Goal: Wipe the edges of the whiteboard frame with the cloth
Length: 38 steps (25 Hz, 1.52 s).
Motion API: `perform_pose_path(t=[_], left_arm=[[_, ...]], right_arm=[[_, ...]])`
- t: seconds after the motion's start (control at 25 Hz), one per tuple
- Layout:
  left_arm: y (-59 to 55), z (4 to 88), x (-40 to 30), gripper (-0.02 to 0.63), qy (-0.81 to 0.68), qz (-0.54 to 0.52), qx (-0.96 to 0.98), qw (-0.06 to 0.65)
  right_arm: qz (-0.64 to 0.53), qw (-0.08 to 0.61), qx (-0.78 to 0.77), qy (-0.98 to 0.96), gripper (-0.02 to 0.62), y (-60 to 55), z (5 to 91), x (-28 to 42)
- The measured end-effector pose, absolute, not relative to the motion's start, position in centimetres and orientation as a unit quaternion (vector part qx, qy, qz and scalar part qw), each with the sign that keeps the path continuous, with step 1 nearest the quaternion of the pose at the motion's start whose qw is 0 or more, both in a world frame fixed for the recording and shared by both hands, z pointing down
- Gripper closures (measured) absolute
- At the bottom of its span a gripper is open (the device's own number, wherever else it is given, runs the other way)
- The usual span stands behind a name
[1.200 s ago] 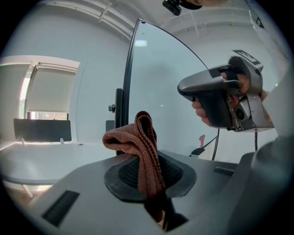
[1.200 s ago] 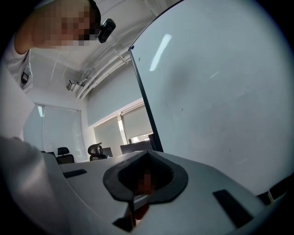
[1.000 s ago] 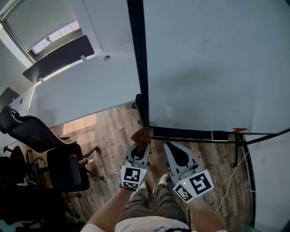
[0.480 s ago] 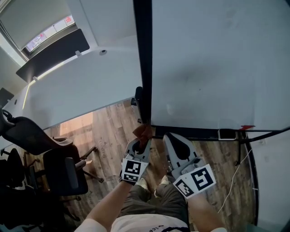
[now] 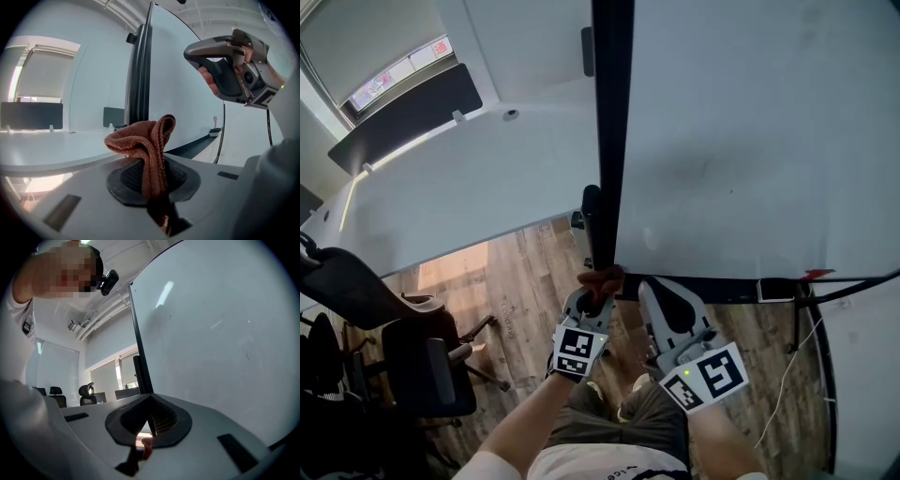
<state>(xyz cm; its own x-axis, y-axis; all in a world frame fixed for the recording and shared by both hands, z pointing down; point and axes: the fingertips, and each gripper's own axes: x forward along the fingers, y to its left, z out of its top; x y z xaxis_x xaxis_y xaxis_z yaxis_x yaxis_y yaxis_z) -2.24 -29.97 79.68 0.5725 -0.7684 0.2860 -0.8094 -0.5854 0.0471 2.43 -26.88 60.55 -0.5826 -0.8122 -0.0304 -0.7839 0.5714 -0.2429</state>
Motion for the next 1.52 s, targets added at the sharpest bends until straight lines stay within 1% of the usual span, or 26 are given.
perform_pose_path(t=[0.16,0.6,1.08,1.28,1.52], left_arm=[[-30.0,78.4,-2.3,0.541,-0.449,0.107,0.881,0.103],[-30.5,71.4,-2.2,0.541,-0.455,0.103,0.877,0.112],[-30.5,64.0,-2.2,0.541,-0.448,0.108,0.882,0.099],[-30.6,60.6,-1.8,0.541,-0.438,0.094,0.889,0.095],[-30.4,55.9,-1.9,0.541,-0.425,0.085,0.898,0.079]], right_arm=[[-0.105,0.073,-0.452,0.883,0.592,-27.1,60.2,2.6],[-0.119,0.076,-0.450,0.882,0.592,-27.1,55.9,2.7],[-0.109,0.080,-0.449,0.883,0.592,-26.6,48.7,3.1],[-0.099,0.081,-0.452,0.883,0.592,-26.8,46.5,3.3],[-0.085,0.096,-0.448,0.885,0.592,-26.5,43.3,3.2]])
